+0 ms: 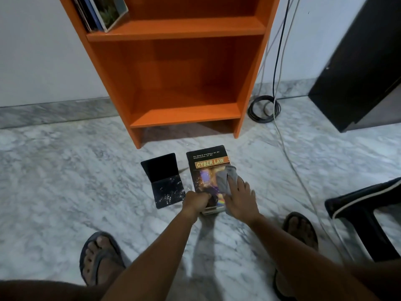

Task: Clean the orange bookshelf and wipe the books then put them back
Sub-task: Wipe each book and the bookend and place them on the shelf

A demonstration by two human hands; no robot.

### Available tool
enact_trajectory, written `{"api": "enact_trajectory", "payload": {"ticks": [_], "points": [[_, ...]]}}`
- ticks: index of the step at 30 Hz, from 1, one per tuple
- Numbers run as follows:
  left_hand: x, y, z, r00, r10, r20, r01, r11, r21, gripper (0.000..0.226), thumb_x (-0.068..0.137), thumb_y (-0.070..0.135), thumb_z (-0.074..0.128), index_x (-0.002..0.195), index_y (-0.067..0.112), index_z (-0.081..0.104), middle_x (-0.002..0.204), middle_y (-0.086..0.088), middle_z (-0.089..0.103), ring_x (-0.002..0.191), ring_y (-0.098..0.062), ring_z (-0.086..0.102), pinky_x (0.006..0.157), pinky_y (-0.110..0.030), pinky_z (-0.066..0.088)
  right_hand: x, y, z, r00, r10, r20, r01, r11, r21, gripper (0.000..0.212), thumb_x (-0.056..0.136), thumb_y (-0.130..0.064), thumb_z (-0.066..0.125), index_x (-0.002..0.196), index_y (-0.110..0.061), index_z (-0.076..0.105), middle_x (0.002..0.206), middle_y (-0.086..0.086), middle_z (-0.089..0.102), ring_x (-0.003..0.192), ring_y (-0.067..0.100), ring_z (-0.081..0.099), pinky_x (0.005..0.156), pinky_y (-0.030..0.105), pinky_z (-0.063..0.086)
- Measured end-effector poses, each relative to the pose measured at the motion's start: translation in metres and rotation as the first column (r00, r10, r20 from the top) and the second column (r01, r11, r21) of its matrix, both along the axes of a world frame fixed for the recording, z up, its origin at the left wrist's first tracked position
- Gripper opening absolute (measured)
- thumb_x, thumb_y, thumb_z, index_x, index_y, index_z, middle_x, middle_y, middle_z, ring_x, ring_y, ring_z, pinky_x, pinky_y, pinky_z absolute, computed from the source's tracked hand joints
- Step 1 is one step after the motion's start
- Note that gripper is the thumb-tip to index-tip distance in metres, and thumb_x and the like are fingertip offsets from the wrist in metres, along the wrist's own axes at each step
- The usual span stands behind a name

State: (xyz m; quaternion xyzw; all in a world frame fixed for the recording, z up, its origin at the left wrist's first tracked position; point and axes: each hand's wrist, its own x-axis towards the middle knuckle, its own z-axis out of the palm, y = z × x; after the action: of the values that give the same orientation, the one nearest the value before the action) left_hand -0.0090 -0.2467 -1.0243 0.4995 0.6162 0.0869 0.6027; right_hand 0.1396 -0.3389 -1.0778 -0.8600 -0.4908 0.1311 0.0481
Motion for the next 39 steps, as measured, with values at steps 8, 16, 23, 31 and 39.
{"api": "enact_trajectory", "payload": {"ticks": [8,16,23,31,39], "points": [[-0.009,0.017,0.024,0.926,0.027,0.377,0.049,0.980,-0.191,0.031,0.096,-0.014,0.044,0.116,0.010,0.043,0.111,-0.019,0.062,0.086,-0.027,0.070,0.061,-0.039,0.061,-0.040,0.007,0.032,0.809,0.099,-0.580,0.093,0.951,0.293,0.042,0.104,-0.051,0.037,0.146,-0.056,0.035,0.164,-0.010,0.033,0.154,0.015,0.021,0.126,0.057,0.011],[-0.039,0.032,0.075,0.791,-0.172,0.587,0.278,0.956,-0.095,0.067,0.096,-0.017,0.042,0.141,0.031,0.051,0.127,-0.020,0.068,0.112,-0.041,0.068,0.088,-0.057,0.058,-0.042,0.080,0.091,0.821,0.247,-0.515,0.046,0.870,0.490,0.052,0.102,-0.060,0.035,0.152,-0.050,0.036,0.166,-0.003,0.029,0.155,0.021,0.018,0.121,0.053,0.023],[-0.046,0.033,0.121,0.652,-0.281,0.704,0.395,0.919,0.001,0.078,0.086,-0.018,0.055,0.147,0.030,0.051,0.105,-0.019,0.073,0.084,-0.029,0.075,0.061,-0.036,0.061,-0.001,0.123,0.133,0.788,0.007,-0.616,0.407,0.746,0.528,0.060,0.096,-0.078,0.025,0.119,-0.031,0.056,0.129,0.006,0.057,0.114,0.026,0.058,0.092,0.043,0.045],[-0.044,0.039,0.126,0.629,-0.309,0.713,0.435,0.900,0.006,0.080,0.075,-0.010,0.063,0.143,0.031,0.056,0.114,-0.020,0.073,0.093,-0.032,0.073,0.076,-0.038,0.060,0.034,0.099,0.099,0.378,-0.445,-0.812,0.796,0.604,0.039,0.055,0.101,-0.053,0.038,0.124,-0.009,0.061,0.120,0.015,0.065,0.106,0.031,0.061,0.092,0.041,0.052],[-0.032,0.045,0.128,0.666,-0.248,0.704,0.338,0.941,0.012,0.073,0.085,-0.017,0.054,0.140,0.032,0.060,0.111,-0.021,0.072,0.090,-0.034,0.073,0.082,-0.053,0.059,-0.021,0.100,0.174,0.723,0.101,-0.684,0.417,0.725,0.548,0.034,0.109,-0.038,0.038,0.121,-0.016,0.061,0.110,-0.004,0.062,0.095,0.008,0.058,0.074,0.029,0.042]]}}
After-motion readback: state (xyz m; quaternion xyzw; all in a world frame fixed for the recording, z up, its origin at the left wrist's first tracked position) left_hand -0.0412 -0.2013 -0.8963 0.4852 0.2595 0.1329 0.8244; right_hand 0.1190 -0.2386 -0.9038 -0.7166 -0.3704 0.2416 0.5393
